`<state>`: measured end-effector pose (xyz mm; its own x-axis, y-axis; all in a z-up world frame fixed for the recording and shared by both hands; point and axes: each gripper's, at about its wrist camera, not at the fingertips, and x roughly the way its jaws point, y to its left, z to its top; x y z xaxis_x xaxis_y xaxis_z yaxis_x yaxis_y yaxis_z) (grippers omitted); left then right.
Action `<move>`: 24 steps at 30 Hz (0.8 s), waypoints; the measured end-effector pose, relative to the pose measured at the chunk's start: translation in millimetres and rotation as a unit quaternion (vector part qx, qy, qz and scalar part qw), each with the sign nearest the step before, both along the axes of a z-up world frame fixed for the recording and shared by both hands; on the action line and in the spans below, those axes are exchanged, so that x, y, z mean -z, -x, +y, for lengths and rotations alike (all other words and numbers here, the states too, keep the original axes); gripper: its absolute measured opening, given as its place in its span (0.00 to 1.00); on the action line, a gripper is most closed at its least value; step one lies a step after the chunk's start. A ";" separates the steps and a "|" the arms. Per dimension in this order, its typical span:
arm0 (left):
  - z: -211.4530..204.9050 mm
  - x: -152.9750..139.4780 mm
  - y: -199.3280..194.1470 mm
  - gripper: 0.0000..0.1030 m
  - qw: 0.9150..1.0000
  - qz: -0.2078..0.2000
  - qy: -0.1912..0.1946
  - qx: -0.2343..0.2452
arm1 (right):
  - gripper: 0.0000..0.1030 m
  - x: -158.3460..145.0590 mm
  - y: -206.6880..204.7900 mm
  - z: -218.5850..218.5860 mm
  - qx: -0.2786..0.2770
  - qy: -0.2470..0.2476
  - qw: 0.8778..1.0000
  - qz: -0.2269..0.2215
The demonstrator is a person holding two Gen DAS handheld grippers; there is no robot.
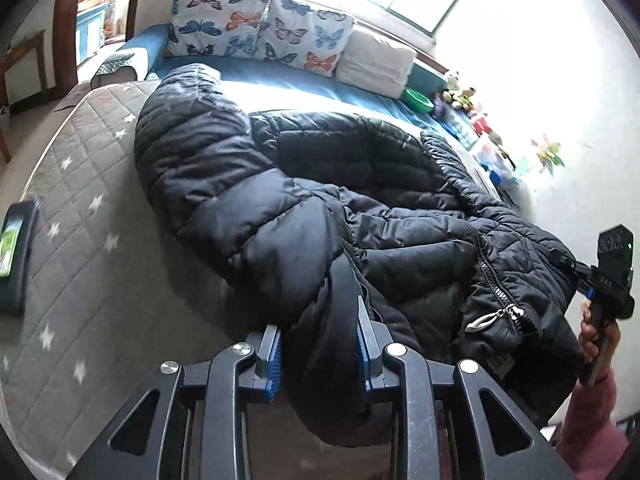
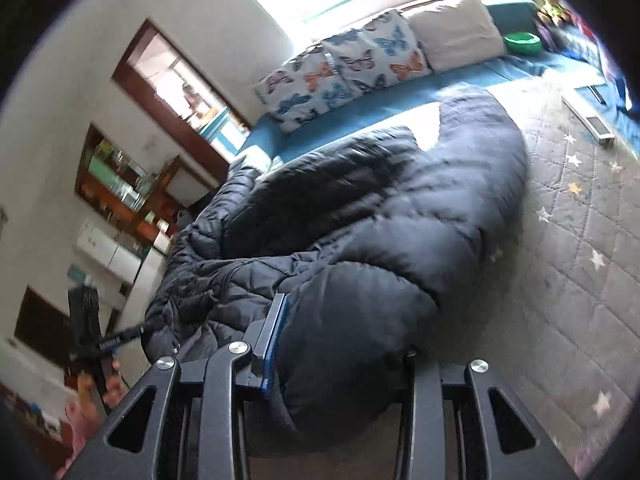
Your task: Fold large clothes
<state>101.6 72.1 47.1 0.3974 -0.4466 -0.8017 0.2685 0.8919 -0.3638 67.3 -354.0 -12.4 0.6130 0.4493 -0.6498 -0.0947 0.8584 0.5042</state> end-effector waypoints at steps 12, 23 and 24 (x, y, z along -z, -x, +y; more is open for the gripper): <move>1.3 45.5 59.8 0.47 0.995 0.098 -0.028 0.022 | 0.50 69.1 15.1 -2.9 -0.020 0.038 0.983 0.177; 29.5 -54.3 22.4 0.82 0.998 -0.016 -0.051 -0.018 | 0.53 -4.5 41.2 -23.3 0.015 0.141 0.984 0.109; 28.3 -60.4 11.9 0.82 0.999 -0.016 -0.047 -0.019 | 0.54 -10.8 37.2 -21.2 0.009 0.151 0.983 0.103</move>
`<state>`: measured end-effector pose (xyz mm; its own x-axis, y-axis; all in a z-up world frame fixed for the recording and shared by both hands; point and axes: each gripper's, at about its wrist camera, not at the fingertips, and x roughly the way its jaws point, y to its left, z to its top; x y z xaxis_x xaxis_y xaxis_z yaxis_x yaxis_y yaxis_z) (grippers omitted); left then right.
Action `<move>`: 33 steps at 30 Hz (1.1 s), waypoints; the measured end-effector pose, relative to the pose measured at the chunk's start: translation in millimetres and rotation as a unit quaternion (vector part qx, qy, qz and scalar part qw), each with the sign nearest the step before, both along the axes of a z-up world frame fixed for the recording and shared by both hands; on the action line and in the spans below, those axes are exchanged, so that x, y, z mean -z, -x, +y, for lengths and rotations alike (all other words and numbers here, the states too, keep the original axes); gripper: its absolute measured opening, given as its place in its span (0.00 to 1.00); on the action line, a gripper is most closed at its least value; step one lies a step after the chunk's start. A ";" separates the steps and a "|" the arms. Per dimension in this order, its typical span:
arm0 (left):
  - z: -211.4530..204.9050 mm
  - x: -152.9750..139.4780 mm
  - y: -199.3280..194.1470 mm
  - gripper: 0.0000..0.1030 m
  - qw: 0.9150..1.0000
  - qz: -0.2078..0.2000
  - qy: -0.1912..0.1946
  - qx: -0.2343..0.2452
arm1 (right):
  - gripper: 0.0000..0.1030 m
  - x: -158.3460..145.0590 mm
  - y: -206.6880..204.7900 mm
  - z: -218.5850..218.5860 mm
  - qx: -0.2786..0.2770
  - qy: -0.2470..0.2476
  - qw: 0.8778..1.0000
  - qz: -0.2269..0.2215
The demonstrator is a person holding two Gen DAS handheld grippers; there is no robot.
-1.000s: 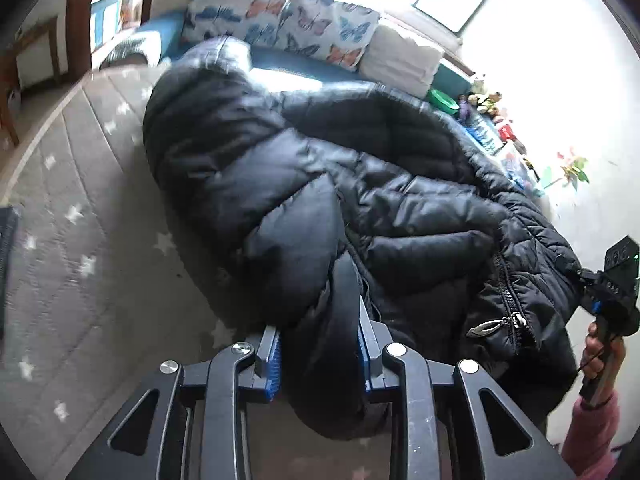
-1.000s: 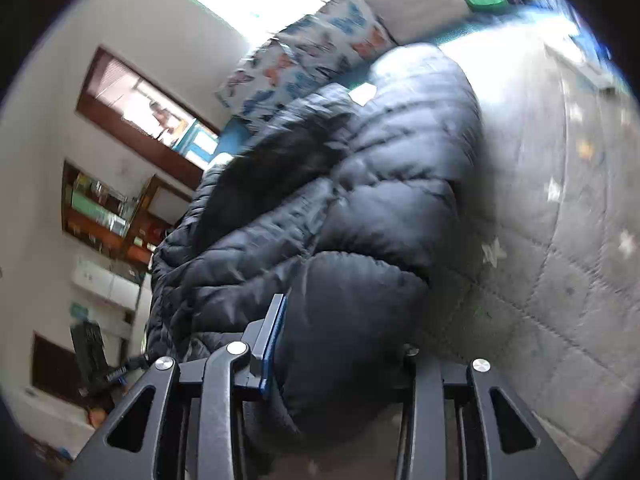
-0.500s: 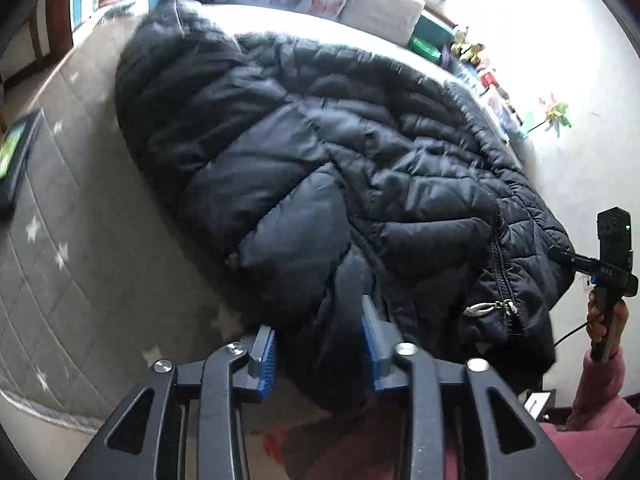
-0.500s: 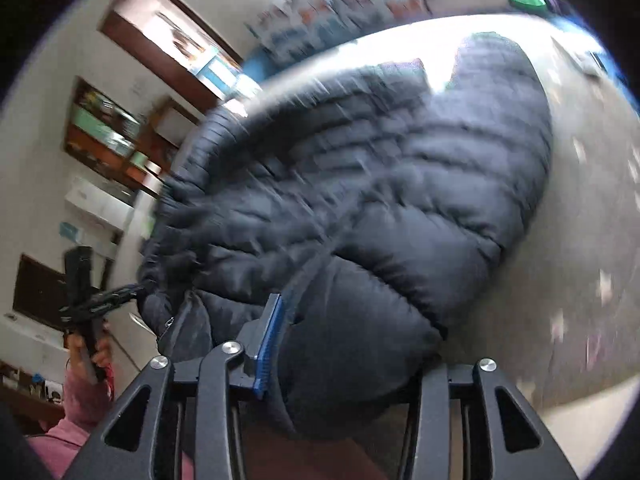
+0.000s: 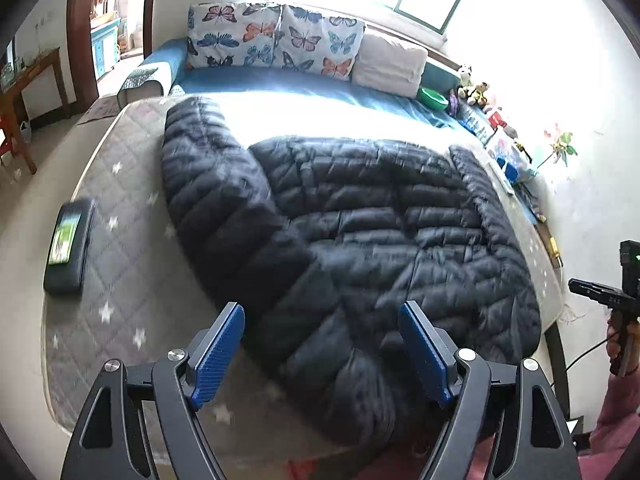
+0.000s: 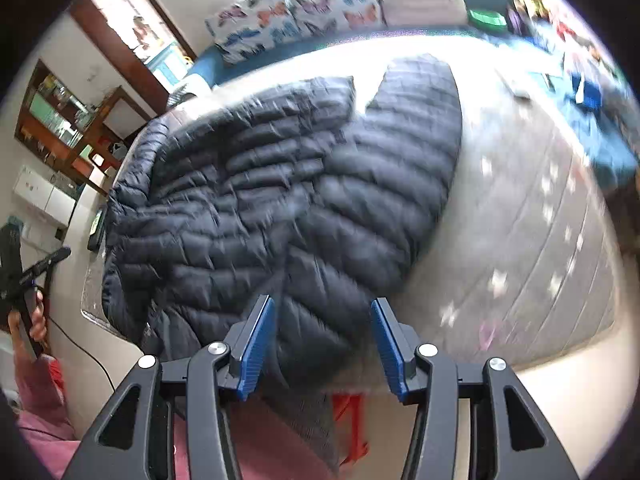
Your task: Fold large clothes
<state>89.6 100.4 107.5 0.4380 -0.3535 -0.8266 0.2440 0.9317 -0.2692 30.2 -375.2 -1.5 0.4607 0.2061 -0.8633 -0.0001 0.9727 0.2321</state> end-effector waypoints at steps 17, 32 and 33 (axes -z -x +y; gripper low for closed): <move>-53.0 61.9 -212.3 0.82 0.990 0.125 0.047 -0.043 | 0.55 19.7 -202.4 -2.0 -0.029 -0.007 1.000 -0.009; -22.8 159.9 -291.8 0.82 0.973 0.184 0.080 -0.111 | 0.55 118.6 -282.7 -27.3 0.002 -0.053 0.997 0.061; -21.7 163.9 -294.9 0.82 0.972 0.188 0.086 -0.111 | 0.55 122.7 -284.0 -27.0 0.001 -0.054 0.996 0.064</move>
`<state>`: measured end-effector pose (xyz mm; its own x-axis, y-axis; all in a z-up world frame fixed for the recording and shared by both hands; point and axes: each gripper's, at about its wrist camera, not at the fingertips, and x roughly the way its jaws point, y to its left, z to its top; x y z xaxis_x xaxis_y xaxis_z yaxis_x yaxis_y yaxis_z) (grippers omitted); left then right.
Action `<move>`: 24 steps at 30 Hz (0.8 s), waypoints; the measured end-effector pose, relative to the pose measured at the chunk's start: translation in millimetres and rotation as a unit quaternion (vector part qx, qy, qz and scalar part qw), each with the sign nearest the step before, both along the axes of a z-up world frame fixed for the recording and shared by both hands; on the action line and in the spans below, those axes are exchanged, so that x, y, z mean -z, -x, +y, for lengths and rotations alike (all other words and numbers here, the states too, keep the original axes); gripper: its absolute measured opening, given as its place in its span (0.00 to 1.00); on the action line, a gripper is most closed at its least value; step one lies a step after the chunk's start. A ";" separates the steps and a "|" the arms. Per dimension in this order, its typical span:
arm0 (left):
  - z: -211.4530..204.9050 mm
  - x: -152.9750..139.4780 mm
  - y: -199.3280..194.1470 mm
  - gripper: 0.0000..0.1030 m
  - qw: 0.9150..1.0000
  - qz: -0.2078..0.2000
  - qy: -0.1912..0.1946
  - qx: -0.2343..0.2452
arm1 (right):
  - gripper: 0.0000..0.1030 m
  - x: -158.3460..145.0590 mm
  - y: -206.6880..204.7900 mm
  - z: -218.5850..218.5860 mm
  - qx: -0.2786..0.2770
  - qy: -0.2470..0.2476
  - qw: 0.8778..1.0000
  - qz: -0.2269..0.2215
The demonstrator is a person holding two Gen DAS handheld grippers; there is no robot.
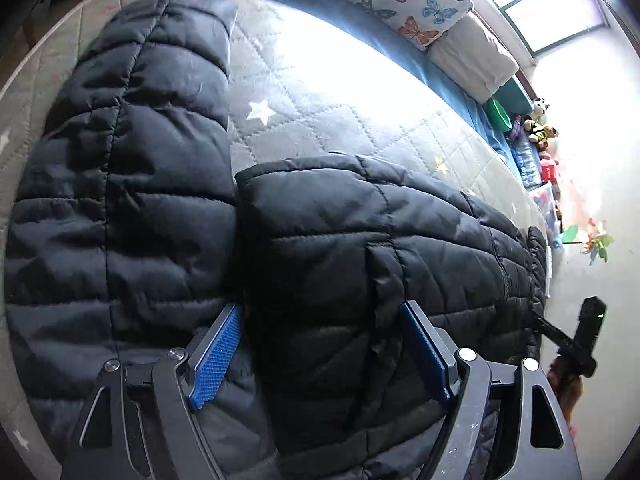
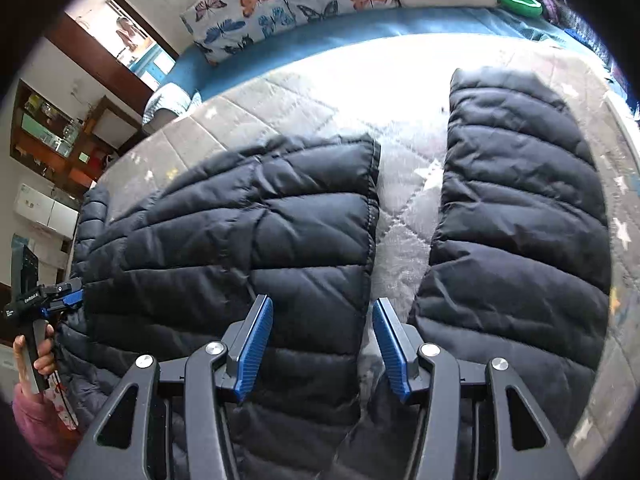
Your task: Fold large clothes
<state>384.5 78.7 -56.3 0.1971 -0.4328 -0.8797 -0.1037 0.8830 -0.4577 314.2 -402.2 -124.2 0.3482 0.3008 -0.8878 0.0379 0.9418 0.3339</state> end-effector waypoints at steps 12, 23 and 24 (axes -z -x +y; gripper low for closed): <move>-35.8 8.5 -25.3 0.44 0.998 -0.042 -0.033 0.035 | 0.63 5.1 3.5 18.0 -0.037 0.034 0.998 -0.024; -95.1 -98.5 -13.7 0.18 0.973 -0.206 -0.079 0.066 | 0.16 -82.8 28.8 32.8 -0.042 0.114 0.978 -0.169; -99.2 -106.8 -15.2 0.18 0.969 -0.222 -0.084 0.065 | 0.16 -94.3 28.4 31.5 -0.034 0.115 0.975 -0.186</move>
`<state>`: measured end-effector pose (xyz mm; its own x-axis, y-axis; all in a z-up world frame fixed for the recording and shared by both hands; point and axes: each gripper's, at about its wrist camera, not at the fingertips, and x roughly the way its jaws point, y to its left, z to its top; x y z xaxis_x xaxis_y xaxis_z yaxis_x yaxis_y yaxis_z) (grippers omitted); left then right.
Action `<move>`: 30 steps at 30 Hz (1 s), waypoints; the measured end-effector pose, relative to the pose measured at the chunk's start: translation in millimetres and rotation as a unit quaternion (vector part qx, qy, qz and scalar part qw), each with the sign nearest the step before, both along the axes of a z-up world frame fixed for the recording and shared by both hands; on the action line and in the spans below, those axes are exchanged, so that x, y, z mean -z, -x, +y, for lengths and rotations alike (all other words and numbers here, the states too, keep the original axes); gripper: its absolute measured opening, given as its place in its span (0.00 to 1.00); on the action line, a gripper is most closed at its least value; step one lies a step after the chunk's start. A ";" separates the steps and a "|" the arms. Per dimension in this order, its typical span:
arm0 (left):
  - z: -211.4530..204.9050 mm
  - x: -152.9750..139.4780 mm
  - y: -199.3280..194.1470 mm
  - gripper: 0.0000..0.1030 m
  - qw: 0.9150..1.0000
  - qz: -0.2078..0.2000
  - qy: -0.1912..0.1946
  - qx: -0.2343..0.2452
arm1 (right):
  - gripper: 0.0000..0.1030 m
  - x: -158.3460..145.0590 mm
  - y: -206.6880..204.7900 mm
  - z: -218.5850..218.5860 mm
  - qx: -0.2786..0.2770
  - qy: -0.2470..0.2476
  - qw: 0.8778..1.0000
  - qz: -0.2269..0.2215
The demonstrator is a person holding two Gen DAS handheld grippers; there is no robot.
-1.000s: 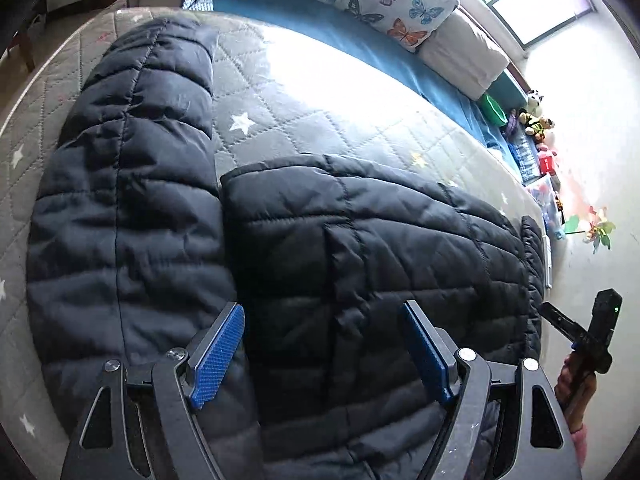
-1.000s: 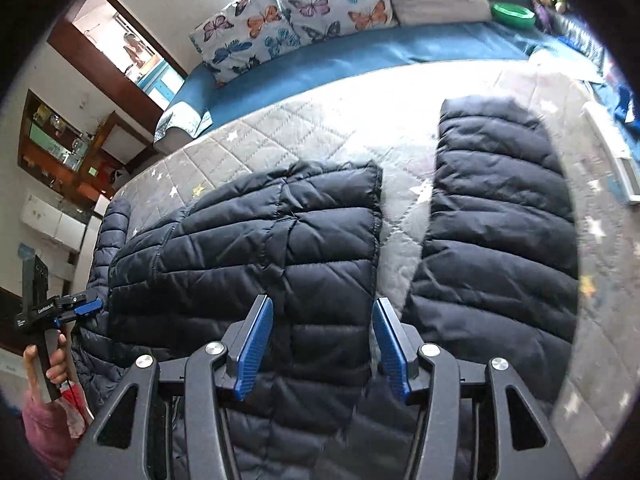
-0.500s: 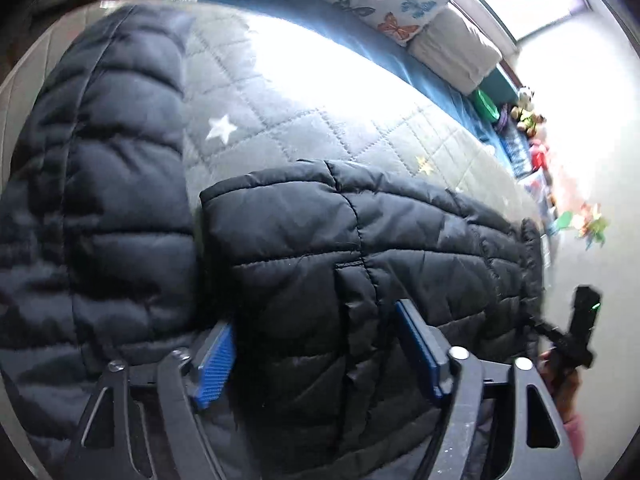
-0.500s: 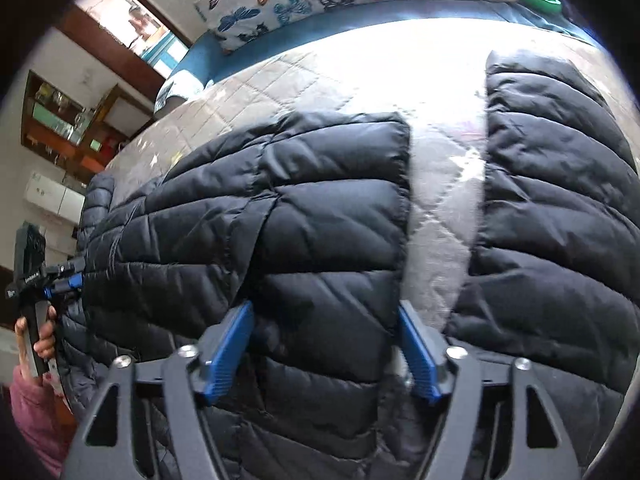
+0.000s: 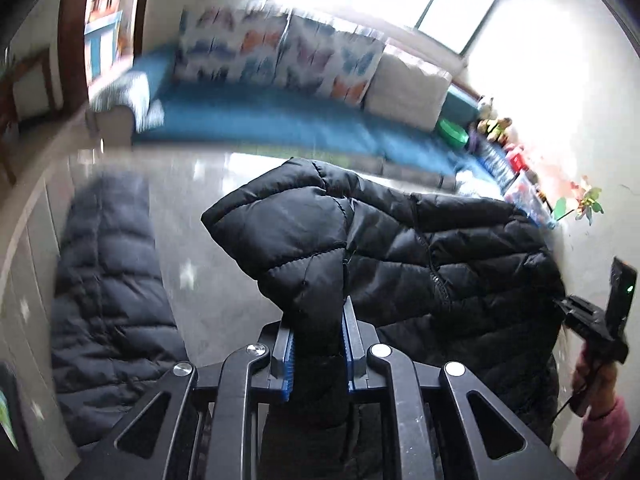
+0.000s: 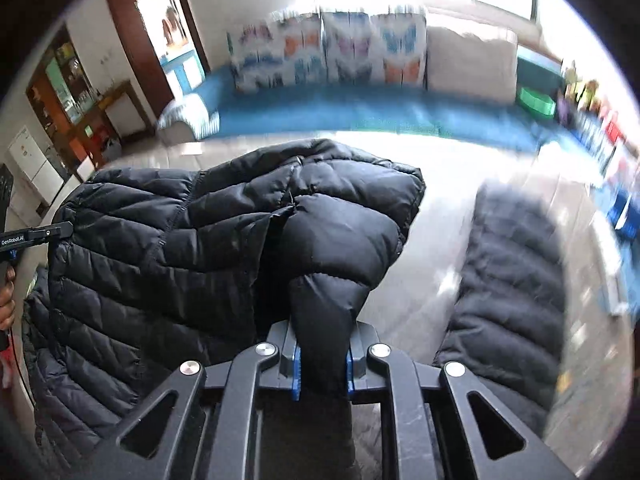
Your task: Fold large clothes
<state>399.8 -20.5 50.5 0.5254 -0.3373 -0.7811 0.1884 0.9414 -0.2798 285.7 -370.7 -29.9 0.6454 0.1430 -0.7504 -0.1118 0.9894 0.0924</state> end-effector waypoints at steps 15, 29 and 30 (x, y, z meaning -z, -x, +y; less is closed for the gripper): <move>1.1 52.6 1.3 0.40 0.997 0.074 -0.027 -0.006 | 0.35 34.4 -29.4 -10.0 0.032 0.027 0.995 0.092; -54.2 63.4 171.3 0.40 0.985 0.063 -0.071 0.145 | 0.36 46.4 89.9 96.2 -0.121 0.041 0.977 0.172; -55.2 68.4 178.7 0.40 0.984 0.059 -0.079 0.150 | 0.36 50.6 99.1 103.7 -0.130 0.045 0.976 0.169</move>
